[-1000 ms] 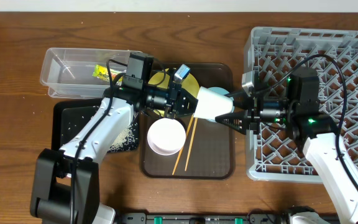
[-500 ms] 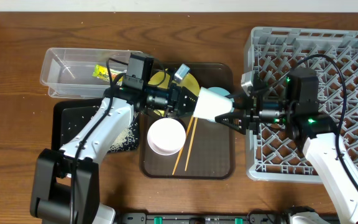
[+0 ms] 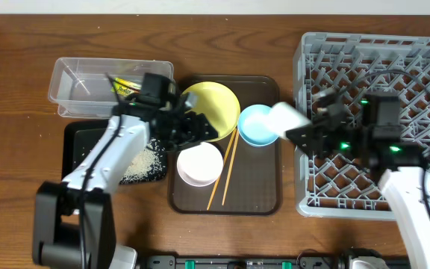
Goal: Sort waste into correct bins and load items into the dishwasher rack
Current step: 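Lower the white cup into the dishwasher rack with the right gripper and release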
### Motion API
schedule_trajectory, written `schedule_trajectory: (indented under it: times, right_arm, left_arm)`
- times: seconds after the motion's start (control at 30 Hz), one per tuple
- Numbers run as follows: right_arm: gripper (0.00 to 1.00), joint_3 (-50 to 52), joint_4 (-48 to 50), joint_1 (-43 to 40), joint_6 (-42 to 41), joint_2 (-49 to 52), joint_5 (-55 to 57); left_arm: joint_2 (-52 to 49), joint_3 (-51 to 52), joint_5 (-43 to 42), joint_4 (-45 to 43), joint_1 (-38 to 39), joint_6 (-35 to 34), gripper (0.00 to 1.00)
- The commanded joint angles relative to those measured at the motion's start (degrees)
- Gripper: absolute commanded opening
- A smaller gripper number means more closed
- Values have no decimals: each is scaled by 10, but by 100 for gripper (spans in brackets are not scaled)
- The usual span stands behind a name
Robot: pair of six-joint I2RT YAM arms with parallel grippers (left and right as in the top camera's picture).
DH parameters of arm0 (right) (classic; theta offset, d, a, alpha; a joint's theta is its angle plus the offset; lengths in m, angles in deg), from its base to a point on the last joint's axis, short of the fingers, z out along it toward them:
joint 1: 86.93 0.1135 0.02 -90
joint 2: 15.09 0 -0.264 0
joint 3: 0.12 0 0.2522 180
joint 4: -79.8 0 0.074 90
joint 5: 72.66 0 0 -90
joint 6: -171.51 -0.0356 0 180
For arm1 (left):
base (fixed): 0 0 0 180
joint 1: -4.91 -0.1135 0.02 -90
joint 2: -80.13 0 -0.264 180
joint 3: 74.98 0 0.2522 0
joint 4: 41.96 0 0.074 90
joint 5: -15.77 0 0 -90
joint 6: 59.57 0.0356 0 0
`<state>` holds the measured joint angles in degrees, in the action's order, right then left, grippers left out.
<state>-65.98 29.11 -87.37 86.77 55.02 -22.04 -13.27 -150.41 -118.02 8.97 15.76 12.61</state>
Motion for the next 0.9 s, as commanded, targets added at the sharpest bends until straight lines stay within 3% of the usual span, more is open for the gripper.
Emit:
schedule_trajectory:
  times: [0.0,0.17,0.37,0.6,0.87]
  right_arm:
    - [12,-60,-50,-48,-22,-33,118]
    - [9,-137,-161,-121,-45,-38,272]
    - [3,-152,-204,-202,-112,-33,423]
    - [3,-152,-265,-263,-130,14,454]
    - [6,-152,-308,-270,-136,101,429]
  left_arm:
    - [61,-7,75,28,-34,59,65]
    - [143,-7,139,63,-77,69,65]
    - [204,-7,193,79,-85,69,65]
    - [207,-7,201,92,-85,69,65]
    - [207,-7,201,93,-85,69,65]
